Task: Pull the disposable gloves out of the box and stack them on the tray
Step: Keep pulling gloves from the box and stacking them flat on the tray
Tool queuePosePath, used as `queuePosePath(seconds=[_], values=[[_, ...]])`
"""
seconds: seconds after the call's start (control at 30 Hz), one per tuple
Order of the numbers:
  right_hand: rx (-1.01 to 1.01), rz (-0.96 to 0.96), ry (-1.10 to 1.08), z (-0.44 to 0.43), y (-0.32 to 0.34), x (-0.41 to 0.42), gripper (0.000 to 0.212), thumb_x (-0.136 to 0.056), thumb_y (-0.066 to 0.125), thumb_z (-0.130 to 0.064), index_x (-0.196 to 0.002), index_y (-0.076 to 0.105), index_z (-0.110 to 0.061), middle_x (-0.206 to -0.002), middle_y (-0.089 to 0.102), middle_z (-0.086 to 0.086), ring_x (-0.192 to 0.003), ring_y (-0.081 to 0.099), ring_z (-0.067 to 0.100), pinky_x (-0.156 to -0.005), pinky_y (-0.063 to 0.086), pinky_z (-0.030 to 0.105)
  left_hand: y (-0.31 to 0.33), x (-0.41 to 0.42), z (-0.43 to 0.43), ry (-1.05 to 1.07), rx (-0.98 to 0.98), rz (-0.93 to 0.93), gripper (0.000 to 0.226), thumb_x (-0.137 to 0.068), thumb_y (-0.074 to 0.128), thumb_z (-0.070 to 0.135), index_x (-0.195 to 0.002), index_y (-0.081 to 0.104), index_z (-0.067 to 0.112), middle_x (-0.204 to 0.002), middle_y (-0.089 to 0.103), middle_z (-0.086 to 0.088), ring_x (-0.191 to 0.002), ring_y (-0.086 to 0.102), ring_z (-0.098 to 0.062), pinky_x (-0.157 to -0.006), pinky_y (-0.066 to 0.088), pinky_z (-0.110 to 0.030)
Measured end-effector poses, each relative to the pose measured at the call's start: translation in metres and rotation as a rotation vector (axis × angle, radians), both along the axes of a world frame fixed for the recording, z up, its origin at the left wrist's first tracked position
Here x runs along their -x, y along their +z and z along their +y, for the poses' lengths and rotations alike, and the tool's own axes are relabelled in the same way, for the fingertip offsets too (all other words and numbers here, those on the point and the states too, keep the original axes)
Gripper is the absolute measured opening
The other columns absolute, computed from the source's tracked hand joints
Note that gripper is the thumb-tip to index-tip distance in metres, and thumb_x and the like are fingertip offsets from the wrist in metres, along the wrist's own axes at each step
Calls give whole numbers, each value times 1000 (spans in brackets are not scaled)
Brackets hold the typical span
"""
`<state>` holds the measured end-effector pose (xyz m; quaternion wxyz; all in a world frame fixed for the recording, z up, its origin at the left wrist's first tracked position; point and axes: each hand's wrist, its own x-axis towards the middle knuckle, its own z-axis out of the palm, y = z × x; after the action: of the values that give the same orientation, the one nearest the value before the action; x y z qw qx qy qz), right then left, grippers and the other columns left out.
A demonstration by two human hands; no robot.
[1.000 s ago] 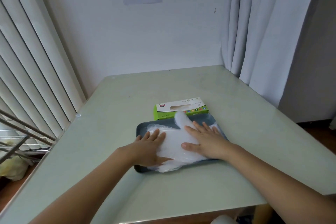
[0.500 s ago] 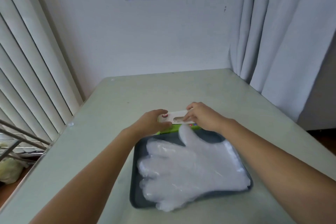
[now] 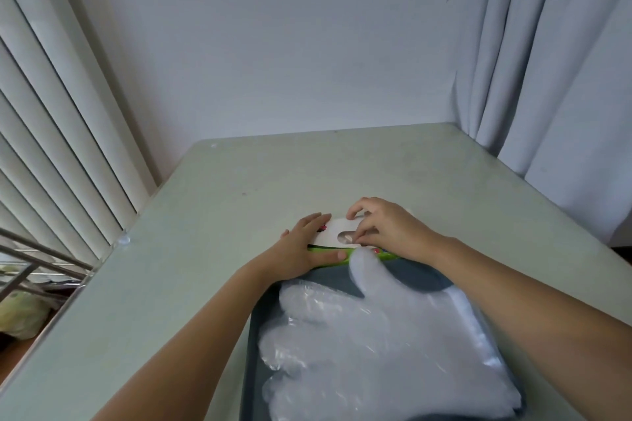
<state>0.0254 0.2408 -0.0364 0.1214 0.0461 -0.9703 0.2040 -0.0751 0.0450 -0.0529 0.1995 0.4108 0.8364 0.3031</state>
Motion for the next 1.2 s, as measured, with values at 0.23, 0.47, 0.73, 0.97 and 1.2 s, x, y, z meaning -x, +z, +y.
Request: queuePosePath(seconds=[0.23,0.47,0.73,0.97,1.2], values=[[229,29,-66,-2,0,-5,5,-82,73,-13,-81,78,-14,-111,55,-10,-92,54,-5,-78,33,0,-1,1,0,-8,-19,10,83,-83,66,54,-150,24,32,-155,19,13,-137,27,-4,-119,16,-41],[281,65,-137,0,1,-3,10,-84,70,-11,-82,78,-14,-107,55,-9,-99,54,4,-81,33,-1,-1,0,0,-3,-23,2,84,-82,66,56,-150,24,32,-156,18,12,-140,25,-7,-120,15,-42],[419,175,-296,2,-2,5,6,-85,68,-7,-85,73,-3,-99,57,-4,-86,55,7,-76,38,1,-1,1,0,6,3,-18,96,-66,58,71,-149,23,37,-156,16,14,-141,24,-9,-120,14,-43],[791,116,-384,5,4,2,4,-92,61,-14,-90,65,-13,-89,64,-1,-78,63,12,-73,52,23,-2,1,0,9,1,-20,99,-64,60,73,-149,25,36,-156,17,15,-141,25,-10,-120,15,-42],[494,20,-235,3,12,-5,11,-74,80,-14,-74,73,-22,-109,56,-10,-97,57,6,-80,44,12,-2,2,0,17,7,-24,105,-60,60,78,-149,26,35,-155,19,14,-139,27,-10,-119,18,-40]])
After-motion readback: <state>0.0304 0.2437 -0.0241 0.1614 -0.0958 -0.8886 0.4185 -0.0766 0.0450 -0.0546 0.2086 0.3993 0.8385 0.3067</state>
